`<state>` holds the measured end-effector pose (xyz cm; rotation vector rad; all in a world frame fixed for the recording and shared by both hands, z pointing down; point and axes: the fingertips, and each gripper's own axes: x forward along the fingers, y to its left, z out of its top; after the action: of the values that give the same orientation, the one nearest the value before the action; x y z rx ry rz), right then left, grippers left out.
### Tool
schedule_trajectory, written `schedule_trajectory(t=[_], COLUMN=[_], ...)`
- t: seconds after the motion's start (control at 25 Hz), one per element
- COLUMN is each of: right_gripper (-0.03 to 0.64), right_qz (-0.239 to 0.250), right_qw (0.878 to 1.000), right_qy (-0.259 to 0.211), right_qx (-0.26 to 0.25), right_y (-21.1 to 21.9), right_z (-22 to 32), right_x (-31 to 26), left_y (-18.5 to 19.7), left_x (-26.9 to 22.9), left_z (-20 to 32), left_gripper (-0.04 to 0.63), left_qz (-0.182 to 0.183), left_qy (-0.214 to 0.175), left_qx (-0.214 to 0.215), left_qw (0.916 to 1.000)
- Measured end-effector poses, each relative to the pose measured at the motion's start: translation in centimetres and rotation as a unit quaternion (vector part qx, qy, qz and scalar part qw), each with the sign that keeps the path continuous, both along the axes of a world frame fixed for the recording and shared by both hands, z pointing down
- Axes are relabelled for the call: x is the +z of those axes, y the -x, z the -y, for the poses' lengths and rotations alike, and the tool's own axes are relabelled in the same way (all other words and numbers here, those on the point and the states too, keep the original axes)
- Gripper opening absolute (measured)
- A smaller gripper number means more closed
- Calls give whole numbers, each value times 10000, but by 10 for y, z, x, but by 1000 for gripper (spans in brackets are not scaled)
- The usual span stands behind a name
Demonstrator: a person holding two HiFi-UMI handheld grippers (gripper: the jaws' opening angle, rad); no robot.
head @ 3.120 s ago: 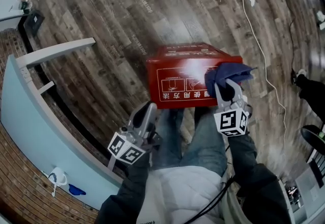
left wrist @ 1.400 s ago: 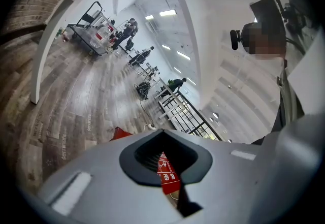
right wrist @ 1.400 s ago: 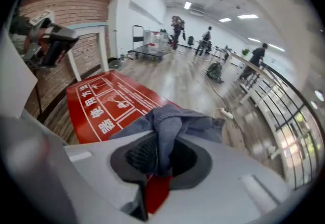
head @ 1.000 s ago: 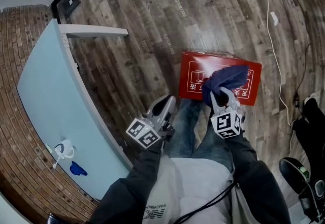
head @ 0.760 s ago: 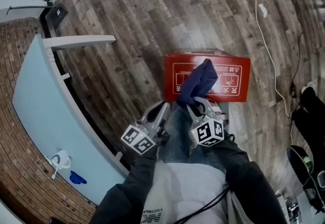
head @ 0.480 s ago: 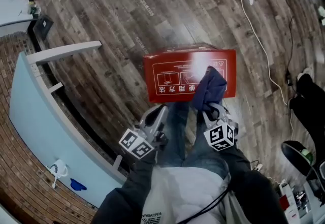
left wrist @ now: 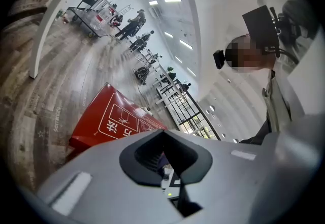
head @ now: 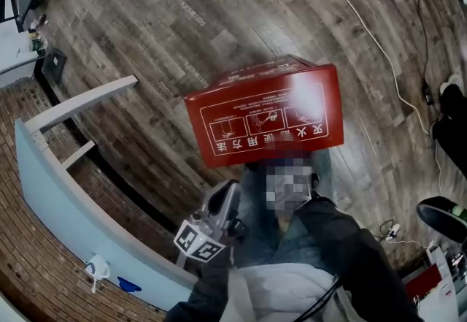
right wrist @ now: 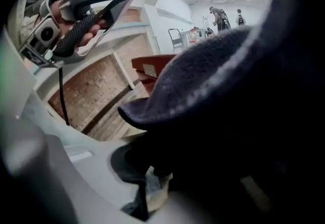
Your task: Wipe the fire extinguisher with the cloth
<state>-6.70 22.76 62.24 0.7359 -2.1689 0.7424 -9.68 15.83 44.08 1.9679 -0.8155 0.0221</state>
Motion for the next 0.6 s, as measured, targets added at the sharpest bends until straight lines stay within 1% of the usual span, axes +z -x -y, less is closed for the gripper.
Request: schedule_trajectory(t=[0.08,0.12,0.16,0.24,0.28,0.36,0.4,0.48,0.6], right_gripper=[58,58,58,58,57,57,55,55,55], right_qz=[496,614,622,441,342,253,256,271,337], right_qw=[9986,9978,9977,9980,9969,9899,9862,9840,9839], right_qy=[165,182,139,43,91,355,468,524,596], right_qx=[97,171,229,446,705,1351,1568,1678,1648], right_y=[27,32,32,14,-3,-44,-60,-78,-81], right_z=[6,9,10,8,6,5,6,8,4], right_x=[2,4,7,17,24,36,40,43,42], left_y=[3,4,3,-3,-8,-24,-35,-60,-94], left_x=[-2,-2,-2,-1,-1,-1,-2,-3,-5], left_z=[2,4,6,8,9,9,9,6,-3], left_gripper=[3,3,3,3,3,3,3,3,3], left_qz=[-5,-18,-31,-77,-132,-312,-417,-618,-867], left_qy=[-22,-34,-45,-70,-93,-174,-228,-300,-289], left_qx=[-93,-136,-156,-118,-70,124,277,564,707], left_qw=[10000,9999,9999,9999,9998,9993,9985,9960,9933])
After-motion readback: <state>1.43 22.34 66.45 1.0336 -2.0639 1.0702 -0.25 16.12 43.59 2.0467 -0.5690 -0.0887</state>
